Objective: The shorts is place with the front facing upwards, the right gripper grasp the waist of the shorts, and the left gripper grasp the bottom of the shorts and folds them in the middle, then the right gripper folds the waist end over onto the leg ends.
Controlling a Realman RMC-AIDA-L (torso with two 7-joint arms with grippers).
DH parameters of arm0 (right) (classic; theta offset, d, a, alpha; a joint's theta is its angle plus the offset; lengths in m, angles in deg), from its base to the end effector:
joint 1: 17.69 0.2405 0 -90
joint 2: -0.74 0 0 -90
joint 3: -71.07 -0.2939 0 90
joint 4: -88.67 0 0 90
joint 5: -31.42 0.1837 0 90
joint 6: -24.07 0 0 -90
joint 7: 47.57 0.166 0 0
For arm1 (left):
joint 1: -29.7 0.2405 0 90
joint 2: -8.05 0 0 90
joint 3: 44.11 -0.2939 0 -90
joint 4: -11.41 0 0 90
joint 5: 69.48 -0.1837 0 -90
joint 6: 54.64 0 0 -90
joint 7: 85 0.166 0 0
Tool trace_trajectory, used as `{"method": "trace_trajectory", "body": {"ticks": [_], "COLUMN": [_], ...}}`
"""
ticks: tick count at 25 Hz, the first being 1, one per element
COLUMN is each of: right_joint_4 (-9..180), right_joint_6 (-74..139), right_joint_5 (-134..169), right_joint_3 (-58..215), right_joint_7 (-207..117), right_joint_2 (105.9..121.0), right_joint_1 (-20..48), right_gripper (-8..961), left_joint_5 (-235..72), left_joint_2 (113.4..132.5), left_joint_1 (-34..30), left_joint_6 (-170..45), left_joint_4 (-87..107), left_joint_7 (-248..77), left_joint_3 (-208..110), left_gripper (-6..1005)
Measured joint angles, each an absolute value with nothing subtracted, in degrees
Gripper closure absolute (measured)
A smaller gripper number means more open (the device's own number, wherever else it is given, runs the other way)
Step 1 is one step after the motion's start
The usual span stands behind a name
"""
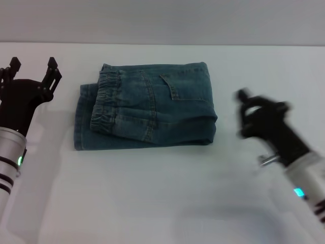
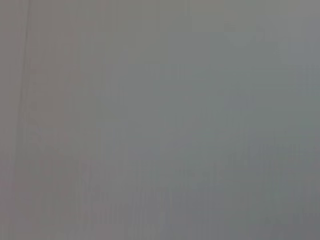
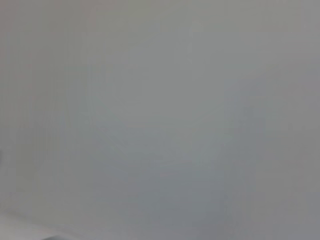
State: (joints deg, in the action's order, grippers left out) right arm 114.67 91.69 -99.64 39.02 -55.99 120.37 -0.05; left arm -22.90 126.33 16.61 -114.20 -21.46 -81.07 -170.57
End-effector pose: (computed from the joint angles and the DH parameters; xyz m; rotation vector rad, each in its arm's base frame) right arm 0.2785 0.3022 -0.0858 -1.8519 0.3237 0.7460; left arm -0.3198 0.3260 -0.0257 -1.5262 -0.5733 -0.7381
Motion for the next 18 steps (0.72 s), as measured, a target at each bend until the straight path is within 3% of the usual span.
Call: {"method": "trace_trajectory", "body": {"ticks": [4,9,18], "right_joint_4": [115.76,107.74,103.53], "right_joint_6": [102.60,112.11,113.62], "right_joint_5": [-84.75,-71.67,-70.32], "right_joint_3": [36.35,35.77,37.87], "right_joint_7": [-64.53,-55.76,-50.85], "right_joint_2": [119.94,119.73,120.12], "right_joint_1": [-6.44,-9.40,-11.84], "right_gripper": [933,780,591], "left_joint_5": [-22.90,-22.90,-22.90], "left_joint_2": [126.40,126.46,126.50], "left_joint_1": [15.64,13.72,14.15], "left_joint_6": [-116.07,-116.61,-117.24], "left_joint_4": [-18.51,-13.17,-12.39], "left_joint_7": [-81.32,-81.11,-81.14], "left_joint_3": [-170.79,-171.08,-171.19], "left_gripper": [170,170,170]}}
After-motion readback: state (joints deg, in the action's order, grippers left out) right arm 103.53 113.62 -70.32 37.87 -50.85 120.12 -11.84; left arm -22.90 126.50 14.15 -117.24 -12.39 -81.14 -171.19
